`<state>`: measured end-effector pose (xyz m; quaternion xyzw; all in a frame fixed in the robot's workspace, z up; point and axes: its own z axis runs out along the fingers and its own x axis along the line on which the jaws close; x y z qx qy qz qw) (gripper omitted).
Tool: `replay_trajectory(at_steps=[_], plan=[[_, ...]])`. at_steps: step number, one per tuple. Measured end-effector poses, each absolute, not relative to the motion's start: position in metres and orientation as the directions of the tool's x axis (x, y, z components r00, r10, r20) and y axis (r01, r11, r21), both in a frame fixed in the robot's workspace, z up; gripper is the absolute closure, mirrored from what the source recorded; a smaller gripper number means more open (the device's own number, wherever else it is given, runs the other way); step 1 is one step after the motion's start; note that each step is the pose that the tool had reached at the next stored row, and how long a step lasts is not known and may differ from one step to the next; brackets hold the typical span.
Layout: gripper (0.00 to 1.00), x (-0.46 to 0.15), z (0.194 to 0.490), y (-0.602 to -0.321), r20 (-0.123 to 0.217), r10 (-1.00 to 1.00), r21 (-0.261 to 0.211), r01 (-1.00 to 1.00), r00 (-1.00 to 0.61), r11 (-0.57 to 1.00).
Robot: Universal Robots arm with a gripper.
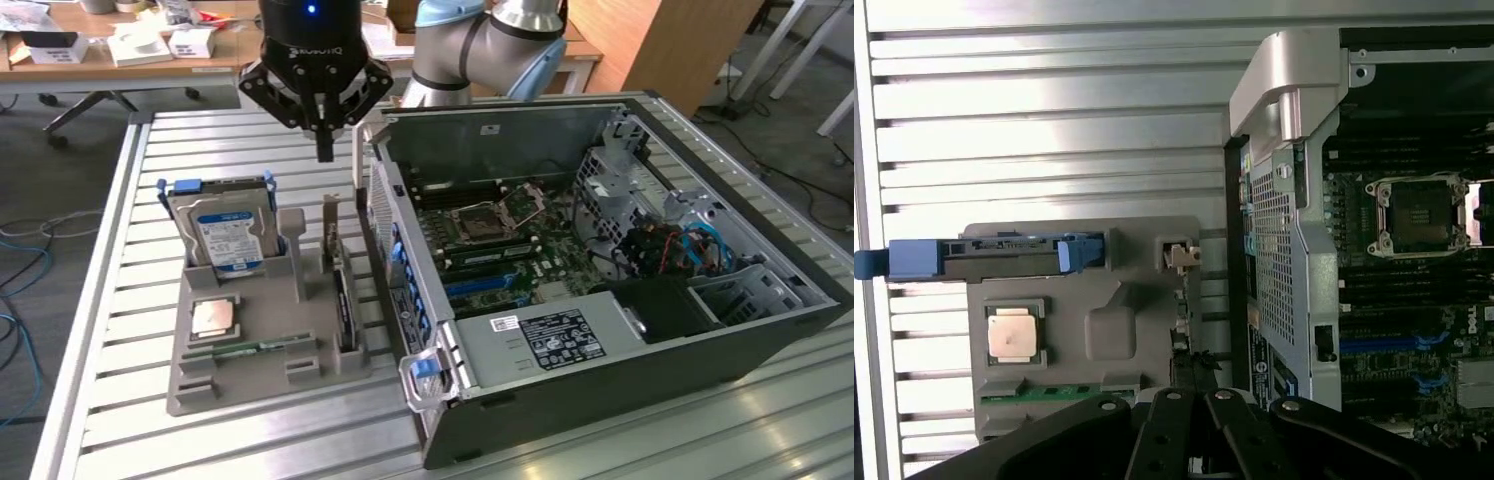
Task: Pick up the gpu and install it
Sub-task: 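Reach for the gpu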
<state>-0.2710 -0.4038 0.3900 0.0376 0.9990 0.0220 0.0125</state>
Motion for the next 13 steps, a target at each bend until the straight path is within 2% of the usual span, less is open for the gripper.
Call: replay_trajectory(at_steps=[13], plan=[[0.89, -0.273, 0.39, -0.432, -0.023, 0.076, 0.045, 0.075, -0.997, 0.996]])
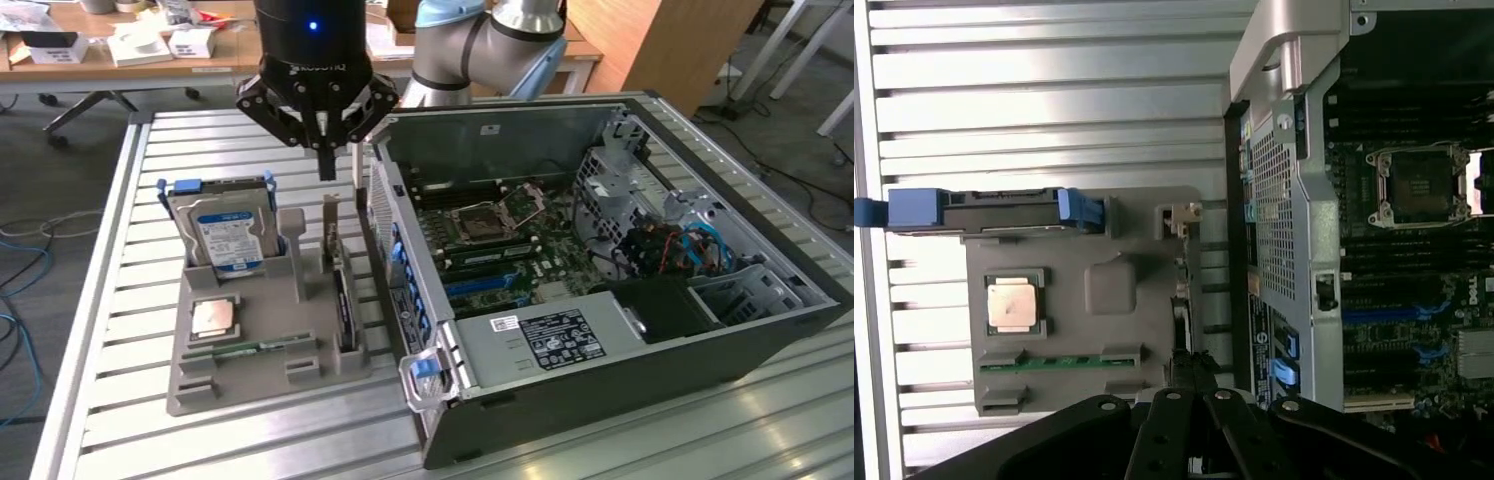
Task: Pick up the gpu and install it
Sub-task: 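Reach for the gpu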
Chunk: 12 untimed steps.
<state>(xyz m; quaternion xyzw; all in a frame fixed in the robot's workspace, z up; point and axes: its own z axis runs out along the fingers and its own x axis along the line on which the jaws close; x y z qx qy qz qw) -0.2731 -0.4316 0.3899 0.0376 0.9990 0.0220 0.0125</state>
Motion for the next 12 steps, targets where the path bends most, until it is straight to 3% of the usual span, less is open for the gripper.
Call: replay_trajectory(at_steps=[12], plan=[[0.89, -0.276, 0.39, -0.449, -0.023, 0.076, 0.045, 0.075, -0.997, 0.996]])
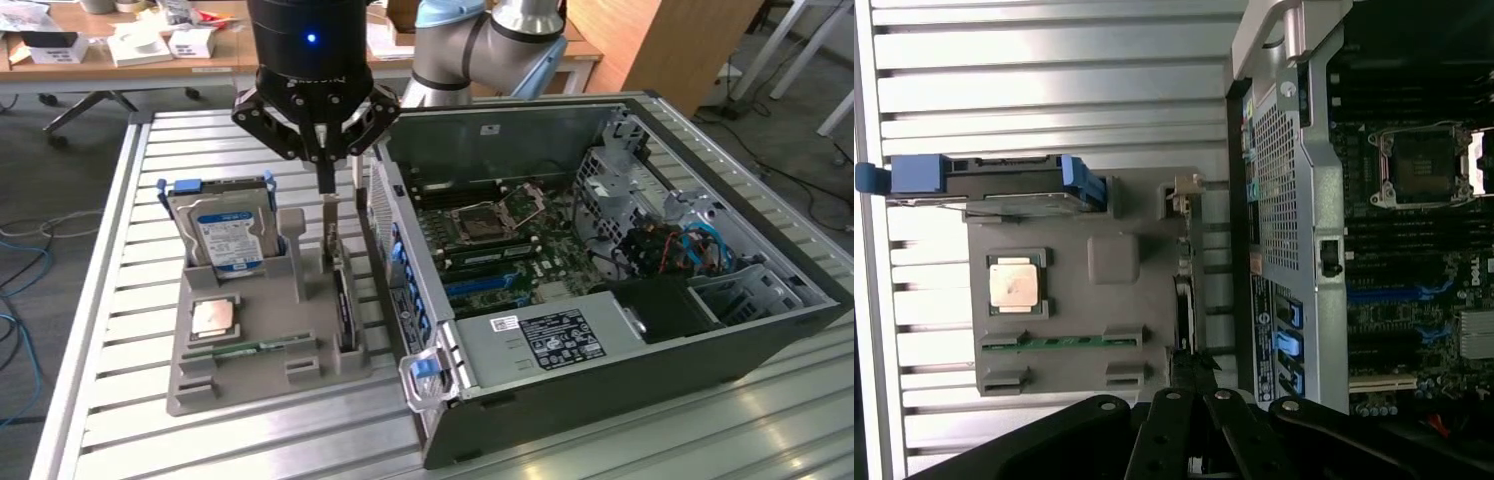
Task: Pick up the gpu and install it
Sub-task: 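Reach for the gpu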
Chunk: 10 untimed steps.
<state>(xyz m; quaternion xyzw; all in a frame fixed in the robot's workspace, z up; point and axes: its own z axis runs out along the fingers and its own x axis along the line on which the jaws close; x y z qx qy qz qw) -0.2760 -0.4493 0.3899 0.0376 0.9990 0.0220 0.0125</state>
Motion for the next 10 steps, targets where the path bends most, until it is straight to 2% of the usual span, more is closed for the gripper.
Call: replay_trajectory(at_steps=[10], plan=[[0.89, -0.2761, 0.3899, -0.457, -0.023, 0.076, 0.045, 0.075, -0.997, 0.996]])
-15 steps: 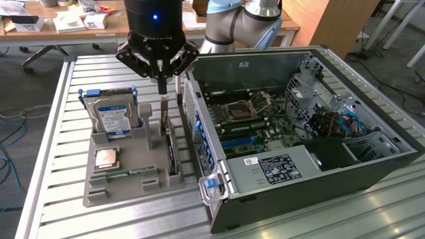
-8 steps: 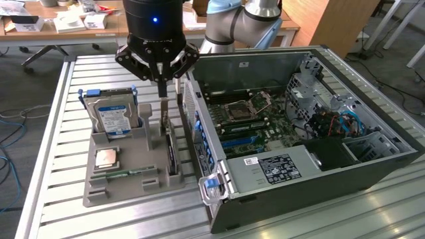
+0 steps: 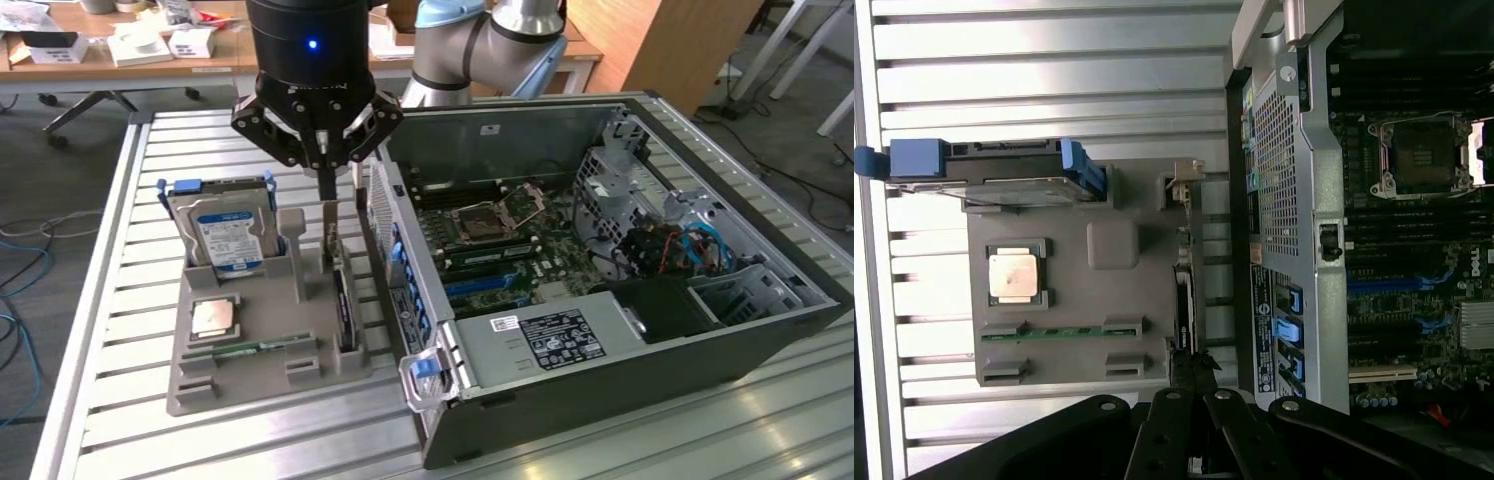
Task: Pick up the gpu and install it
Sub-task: 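Pick up the gpu and move the gpu toward the slot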
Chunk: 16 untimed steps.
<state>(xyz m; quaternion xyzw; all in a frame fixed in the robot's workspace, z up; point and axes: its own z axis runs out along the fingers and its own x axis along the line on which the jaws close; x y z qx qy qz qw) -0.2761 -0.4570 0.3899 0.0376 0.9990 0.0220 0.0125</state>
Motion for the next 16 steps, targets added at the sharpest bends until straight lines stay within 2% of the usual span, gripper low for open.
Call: replay_trajectory(at_steps=[12, 14, 15, 16], plan=[[0.89, -0.2761, 0.3899, -0.457, -0.023, 0.076, 0.045, 0.075, -0.997, 0.996], [0.77, -0.2761, 0.3899, -0.457, -0.023, 0.076, 0.045, 0.075, -0.997, 0.996], [0.77, -0.2761, 0.3899, -0.457, -0.023, 0.076, 0.045, 0.075, -0.997, 0.996], [0.7, -0.2761, 0.3899, -0.457, -0.023, 0.076, 0.045, 0.075, -0.997, 0.996]])
